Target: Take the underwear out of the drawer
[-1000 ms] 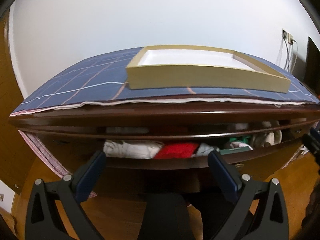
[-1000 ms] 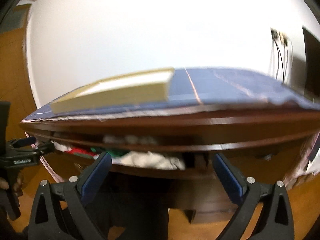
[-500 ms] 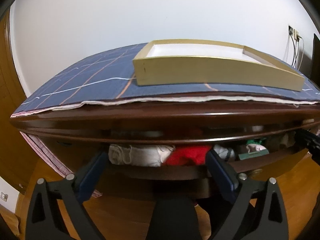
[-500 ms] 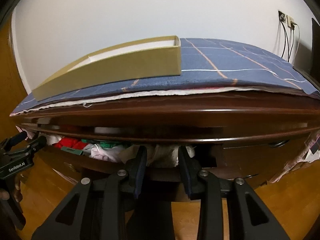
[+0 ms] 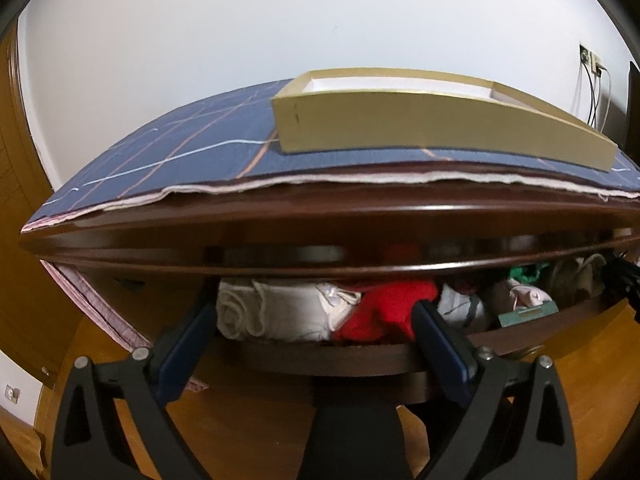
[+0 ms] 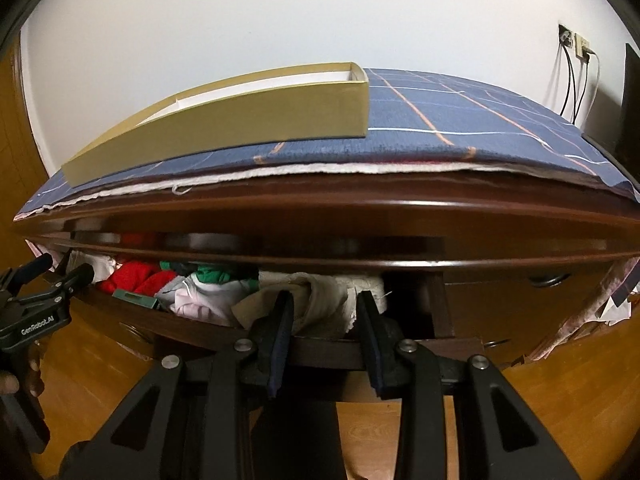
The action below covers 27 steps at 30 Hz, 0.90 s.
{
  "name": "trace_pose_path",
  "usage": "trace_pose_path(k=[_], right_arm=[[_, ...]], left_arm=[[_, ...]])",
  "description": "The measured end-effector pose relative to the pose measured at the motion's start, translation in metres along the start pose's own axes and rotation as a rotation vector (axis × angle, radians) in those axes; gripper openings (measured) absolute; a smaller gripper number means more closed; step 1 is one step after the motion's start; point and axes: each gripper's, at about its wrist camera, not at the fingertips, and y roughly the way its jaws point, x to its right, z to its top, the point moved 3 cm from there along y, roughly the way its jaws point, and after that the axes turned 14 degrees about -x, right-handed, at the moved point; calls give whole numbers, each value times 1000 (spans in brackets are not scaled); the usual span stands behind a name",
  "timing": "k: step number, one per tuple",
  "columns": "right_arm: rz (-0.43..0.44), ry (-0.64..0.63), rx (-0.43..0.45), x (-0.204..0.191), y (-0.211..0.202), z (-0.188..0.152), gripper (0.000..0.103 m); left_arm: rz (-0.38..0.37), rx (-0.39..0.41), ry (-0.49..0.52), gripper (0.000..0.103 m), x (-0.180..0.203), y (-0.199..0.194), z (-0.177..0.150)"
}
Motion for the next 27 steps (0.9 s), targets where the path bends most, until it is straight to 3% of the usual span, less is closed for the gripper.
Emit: trace_pose_path(k=[27], right_arm=[[-38,1,51,-9,-10,-22,38]], left_arm=[[-23,-17,-24,100,-8,-9,-24]])
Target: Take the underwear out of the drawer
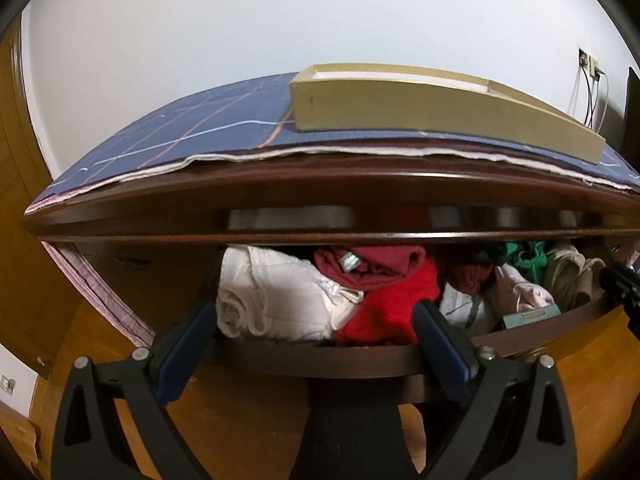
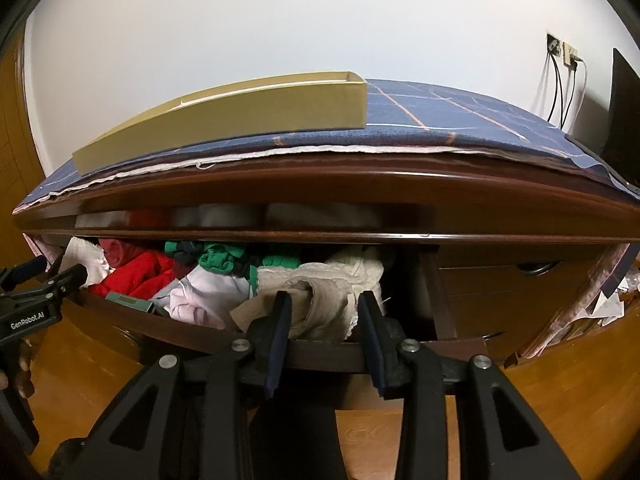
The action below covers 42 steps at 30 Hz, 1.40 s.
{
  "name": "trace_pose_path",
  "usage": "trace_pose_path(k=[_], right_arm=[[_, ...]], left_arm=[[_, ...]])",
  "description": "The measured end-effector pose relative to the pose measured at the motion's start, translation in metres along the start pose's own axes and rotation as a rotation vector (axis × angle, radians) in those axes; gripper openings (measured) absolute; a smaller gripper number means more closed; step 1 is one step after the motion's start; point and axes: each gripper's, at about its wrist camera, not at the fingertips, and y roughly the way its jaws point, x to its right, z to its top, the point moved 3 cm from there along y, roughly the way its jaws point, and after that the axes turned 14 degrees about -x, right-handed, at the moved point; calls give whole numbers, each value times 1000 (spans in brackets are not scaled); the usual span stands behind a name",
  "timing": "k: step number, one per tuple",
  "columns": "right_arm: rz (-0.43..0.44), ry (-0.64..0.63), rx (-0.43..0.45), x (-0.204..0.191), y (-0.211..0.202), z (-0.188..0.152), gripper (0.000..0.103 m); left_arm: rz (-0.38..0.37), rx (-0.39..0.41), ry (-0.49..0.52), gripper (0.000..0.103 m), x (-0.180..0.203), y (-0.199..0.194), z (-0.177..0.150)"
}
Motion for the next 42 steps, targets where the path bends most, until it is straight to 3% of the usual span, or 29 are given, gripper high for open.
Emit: trace_pose_path(k=[16,42], right_arm=[[-13,6,-44,-1,-5,-4,40],[-2,5,-43,0,-25,-30,44]], left_arm=[[-34,-46,-8,103,-8,3,-10],[-75,-82,40,103,-12,-17,-45]])
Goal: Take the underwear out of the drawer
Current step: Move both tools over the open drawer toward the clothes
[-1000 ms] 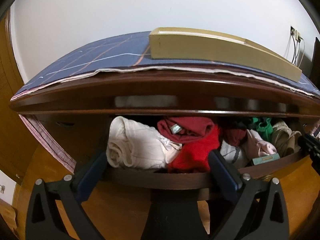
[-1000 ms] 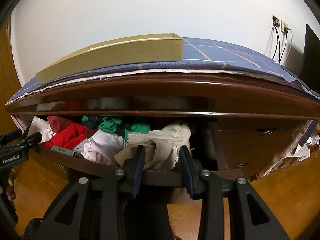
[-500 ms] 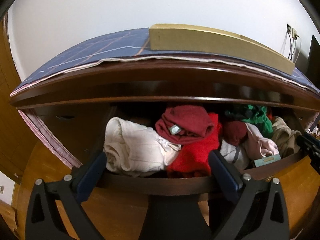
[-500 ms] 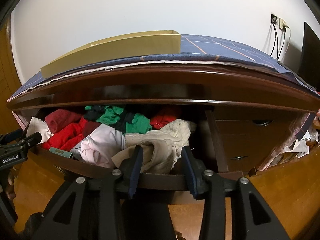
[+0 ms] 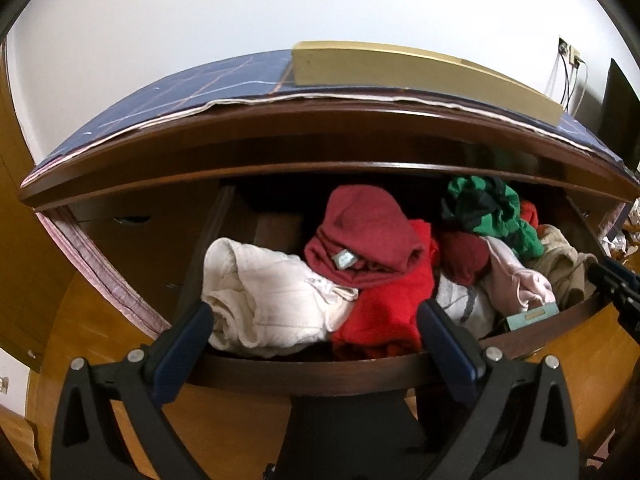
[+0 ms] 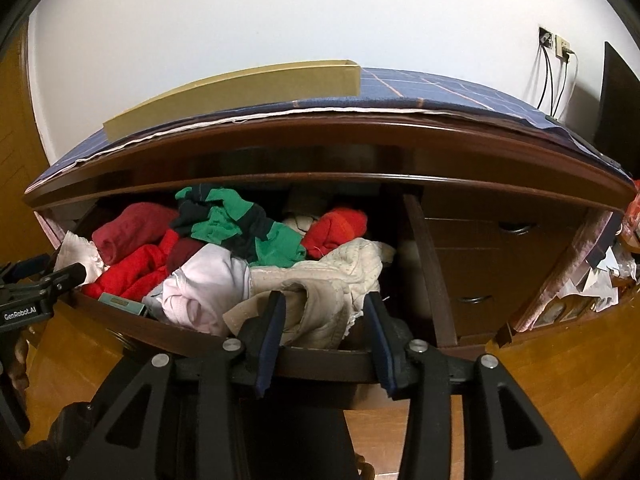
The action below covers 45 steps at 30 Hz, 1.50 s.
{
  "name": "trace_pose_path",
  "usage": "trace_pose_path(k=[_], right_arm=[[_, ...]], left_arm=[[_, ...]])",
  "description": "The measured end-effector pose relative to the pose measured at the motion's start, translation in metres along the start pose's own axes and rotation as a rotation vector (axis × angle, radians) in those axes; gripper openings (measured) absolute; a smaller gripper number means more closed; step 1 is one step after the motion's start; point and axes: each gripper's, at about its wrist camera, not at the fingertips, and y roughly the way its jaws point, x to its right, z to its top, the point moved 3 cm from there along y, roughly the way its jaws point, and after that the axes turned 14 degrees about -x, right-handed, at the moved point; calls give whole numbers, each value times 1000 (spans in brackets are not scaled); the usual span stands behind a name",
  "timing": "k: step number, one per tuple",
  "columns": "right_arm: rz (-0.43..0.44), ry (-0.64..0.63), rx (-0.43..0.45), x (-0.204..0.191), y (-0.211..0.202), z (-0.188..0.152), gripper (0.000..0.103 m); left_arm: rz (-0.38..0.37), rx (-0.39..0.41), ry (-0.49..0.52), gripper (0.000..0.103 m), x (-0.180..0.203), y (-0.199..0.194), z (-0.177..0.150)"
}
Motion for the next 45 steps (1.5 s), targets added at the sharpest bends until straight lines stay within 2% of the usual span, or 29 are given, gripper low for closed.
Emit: trace_pose_path(k=[22,29,38,45], right_arm=[[24,-14,-65,0,-12,-7,44],[31,-21,-107,-1,-12,-2,44],[60,-40,-193,-2,-7,3,44],[53,-28,-163,-2,-7,1,44]], left_arm=[[51,-17,58,103,6,-17,-25],[92,-20,78,103,9,-21,-27],[105,-35,72,103,6,-21,-23],[90,-35,64,103,7,-20,-24]])
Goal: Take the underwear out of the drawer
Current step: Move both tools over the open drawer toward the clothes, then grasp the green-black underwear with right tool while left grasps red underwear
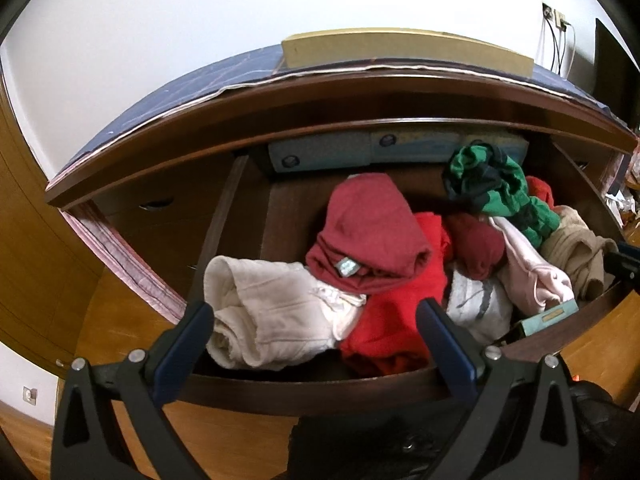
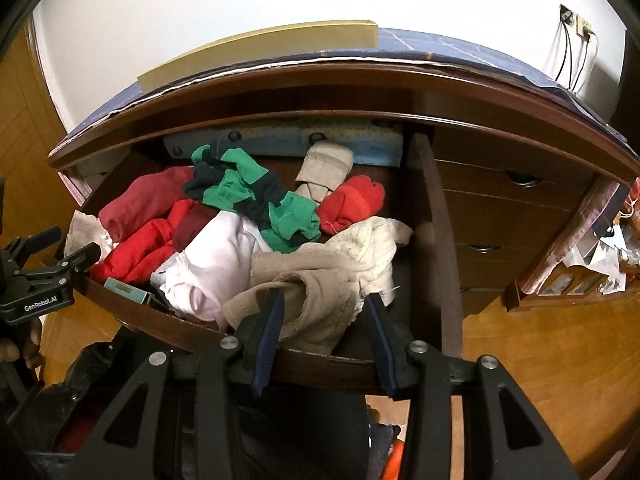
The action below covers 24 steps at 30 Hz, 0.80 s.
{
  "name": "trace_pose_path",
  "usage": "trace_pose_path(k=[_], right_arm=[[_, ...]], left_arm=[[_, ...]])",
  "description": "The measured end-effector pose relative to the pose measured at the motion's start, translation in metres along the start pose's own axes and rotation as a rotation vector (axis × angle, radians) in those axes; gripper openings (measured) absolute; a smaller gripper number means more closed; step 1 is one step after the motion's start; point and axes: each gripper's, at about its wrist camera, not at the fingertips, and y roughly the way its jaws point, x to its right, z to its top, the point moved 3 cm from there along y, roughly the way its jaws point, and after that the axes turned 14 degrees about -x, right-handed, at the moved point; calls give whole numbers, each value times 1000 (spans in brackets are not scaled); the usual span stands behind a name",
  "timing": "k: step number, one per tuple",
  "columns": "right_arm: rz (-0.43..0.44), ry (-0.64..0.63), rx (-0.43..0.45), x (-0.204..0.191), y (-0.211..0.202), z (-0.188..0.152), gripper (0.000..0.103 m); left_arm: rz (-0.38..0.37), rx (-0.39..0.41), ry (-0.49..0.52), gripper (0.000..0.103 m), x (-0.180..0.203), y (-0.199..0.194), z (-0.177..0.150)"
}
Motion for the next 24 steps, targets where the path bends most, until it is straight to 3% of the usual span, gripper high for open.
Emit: trace_pose_path(k=[7,10,15,19,24], right_arm=[[16,7,19,2,-1,-2,44],[4,22,21,6,-1,-1,54],[33,12,7,9,-4,1,55],[49,-40,115,3,-34,13,55],[52,-128,176,-12,-51,37,62]], left_arm=[[-49,-7,-17,102,-4,3,-1],[-59,-9,-13,102,-3,3,-1],[-40,-3,78,102,3,-5,1],[-51,5,127,102,3,-17,10],[-122,38,99,102,-6,-28,39]])
